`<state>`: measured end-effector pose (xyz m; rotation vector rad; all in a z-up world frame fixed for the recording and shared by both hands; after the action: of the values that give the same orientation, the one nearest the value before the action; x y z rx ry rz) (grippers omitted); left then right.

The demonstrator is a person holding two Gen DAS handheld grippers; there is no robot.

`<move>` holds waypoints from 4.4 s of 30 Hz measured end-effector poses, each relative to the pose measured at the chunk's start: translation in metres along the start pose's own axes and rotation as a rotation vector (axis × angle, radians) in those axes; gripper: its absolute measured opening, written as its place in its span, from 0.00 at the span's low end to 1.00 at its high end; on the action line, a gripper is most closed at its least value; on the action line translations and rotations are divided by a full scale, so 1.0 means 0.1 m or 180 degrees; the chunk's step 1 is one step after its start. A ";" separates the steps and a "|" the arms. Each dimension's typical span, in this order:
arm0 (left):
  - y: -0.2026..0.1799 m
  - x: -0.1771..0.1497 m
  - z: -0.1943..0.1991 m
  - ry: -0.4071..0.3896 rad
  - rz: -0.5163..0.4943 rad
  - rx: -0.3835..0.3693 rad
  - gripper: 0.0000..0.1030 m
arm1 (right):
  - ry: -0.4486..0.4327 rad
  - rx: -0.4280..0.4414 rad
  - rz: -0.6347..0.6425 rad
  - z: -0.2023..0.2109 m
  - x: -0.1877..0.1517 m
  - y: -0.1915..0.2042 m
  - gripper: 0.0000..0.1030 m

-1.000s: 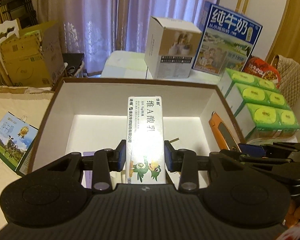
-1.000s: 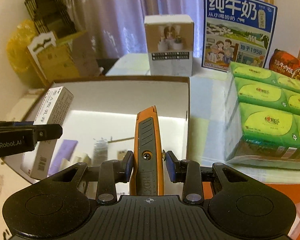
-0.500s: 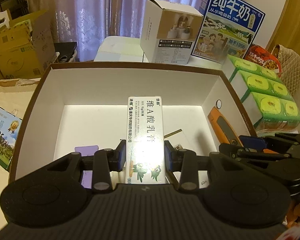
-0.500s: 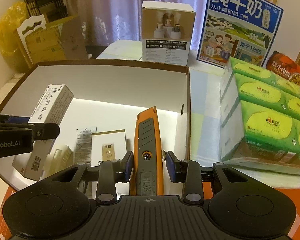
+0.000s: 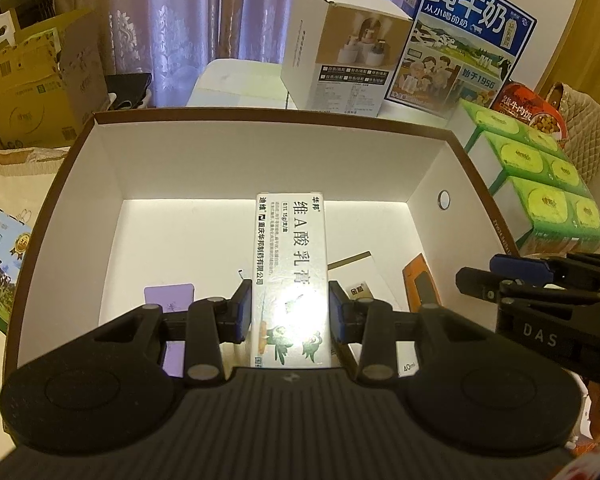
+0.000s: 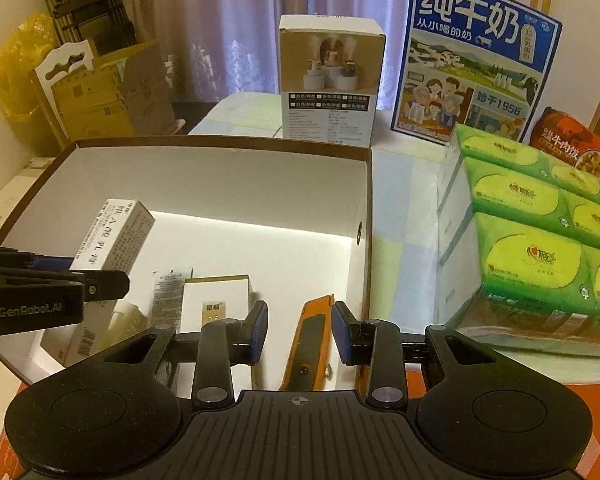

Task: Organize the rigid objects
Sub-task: 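Open the right gripper to drop the knife while the left gripper releases the medicine box inside, then move both grippers back from the brown box toward the wifi extender, then lower the left gripper onto the white wifi extender and close it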

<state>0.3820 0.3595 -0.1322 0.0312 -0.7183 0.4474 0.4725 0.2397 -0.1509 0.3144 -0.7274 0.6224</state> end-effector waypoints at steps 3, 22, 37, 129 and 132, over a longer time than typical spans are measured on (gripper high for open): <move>0.00 0.00 -0.03 0.0021 0.0014 0.0015 0.32 | 0.0007 0.0042 -0.0014 0.00 0.00 0.00 0.31; 0.07 -0.04 0.15 -0.0006 -0.0011 0.0125 0.40 | 0.0001 0.0423 -0.0162 0.18 -0.11 0.05 0.58; -0.05 -0.16 0.54 -0.0123 -0.0036 0.0067 0.41 | -0.0202 0.0530 -0.0233 0.59 -0.17 0.07 0.65; -3.81 -1.98 0.38 0.0149 -0.1147 -0.0763 0.09 | 0.0402 -0.0175 -0.1099 2.26 -2.68 -3.12 0.68; -3.82 -2.00 0.36 0.0156 -0.1203 -0.0753 0.03 | 0.0406 -0.0169 -0.1111 2.25 -2.68 -3.15 0.68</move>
<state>0.3814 -0.0695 -0.1858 -0.0655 -0.6944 0.0005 0.3975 -0.2229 -0.1963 0.3401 -0.5486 0.2887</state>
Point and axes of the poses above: each gripper's, at about its wrist camera, not at the fingertips, and z roughly against the way its jaws point, y to its left, x to its top, the point moved 8 cm from there along -z, roughly the way its jaws point, and after that the axes turned 4 degrees about -y, right-handed, at the moved point
